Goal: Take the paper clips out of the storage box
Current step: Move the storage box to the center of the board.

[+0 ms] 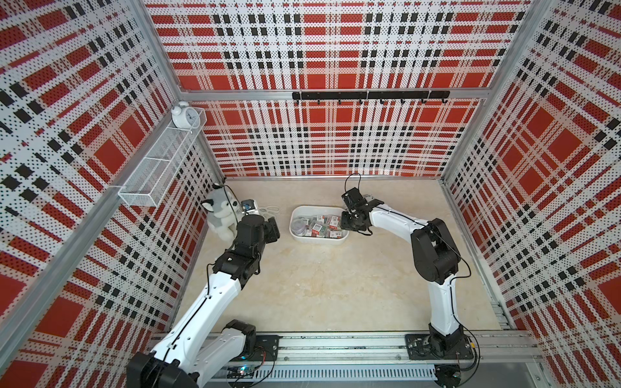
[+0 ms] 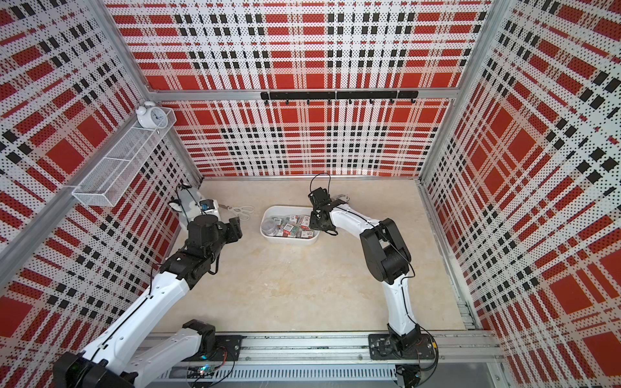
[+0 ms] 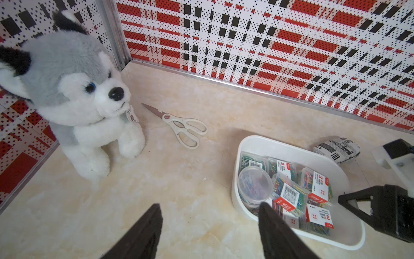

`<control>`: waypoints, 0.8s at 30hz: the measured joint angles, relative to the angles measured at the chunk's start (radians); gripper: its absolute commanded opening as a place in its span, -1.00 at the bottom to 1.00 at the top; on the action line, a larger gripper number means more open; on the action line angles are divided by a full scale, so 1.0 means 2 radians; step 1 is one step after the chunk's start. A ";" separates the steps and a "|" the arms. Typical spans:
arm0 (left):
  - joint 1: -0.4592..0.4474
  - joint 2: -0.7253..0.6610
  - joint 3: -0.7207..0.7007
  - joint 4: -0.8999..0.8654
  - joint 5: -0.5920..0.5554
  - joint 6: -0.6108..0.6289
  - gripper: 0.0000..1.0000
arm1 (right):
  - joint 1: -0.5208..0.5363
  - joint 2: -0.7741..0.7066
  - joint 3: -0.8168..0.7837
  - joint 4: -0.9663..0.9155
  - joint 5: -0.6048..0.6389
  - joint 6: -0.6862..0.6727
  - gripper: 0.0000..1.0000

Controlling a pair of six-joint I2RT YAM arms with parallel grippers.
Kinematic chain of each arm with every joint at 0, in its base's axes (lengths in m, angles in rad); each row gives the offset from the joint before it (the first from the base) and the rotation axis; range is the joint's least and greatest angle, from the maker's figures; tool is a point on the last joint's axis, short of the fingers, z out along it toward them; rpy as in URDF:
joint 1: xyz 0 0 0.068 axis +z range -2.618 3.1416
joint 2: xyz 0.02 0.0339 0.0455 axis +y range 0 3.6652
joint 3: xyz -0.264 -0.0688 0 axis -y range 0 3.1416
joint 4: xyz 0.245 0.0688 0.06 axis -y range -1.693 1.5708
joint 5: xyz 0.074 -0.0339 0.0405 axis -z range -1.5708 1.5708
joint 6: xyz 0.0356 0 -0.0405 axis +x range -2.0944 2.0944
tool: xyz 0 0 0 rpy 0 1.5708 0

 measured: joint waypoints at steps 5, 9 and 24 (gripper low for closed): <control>0.000 0.000 0.000 0.000 0.000 -0.001 0.41 | 0.000 -0.041 -0.057 0.003 0.005 -0.014 -0.89; 0.000 0.004 0.000 0.000 0.000 -0.001 0.41 | 0.000 -0.081 -0.111 0.008 0.005 -0.028 -0.90; -0.013 0.030 0.000 0.000 -0.008 -0.003 0.43 | 0.000 -0.188 -0.245 0.020 0.010 -0.057 -0.88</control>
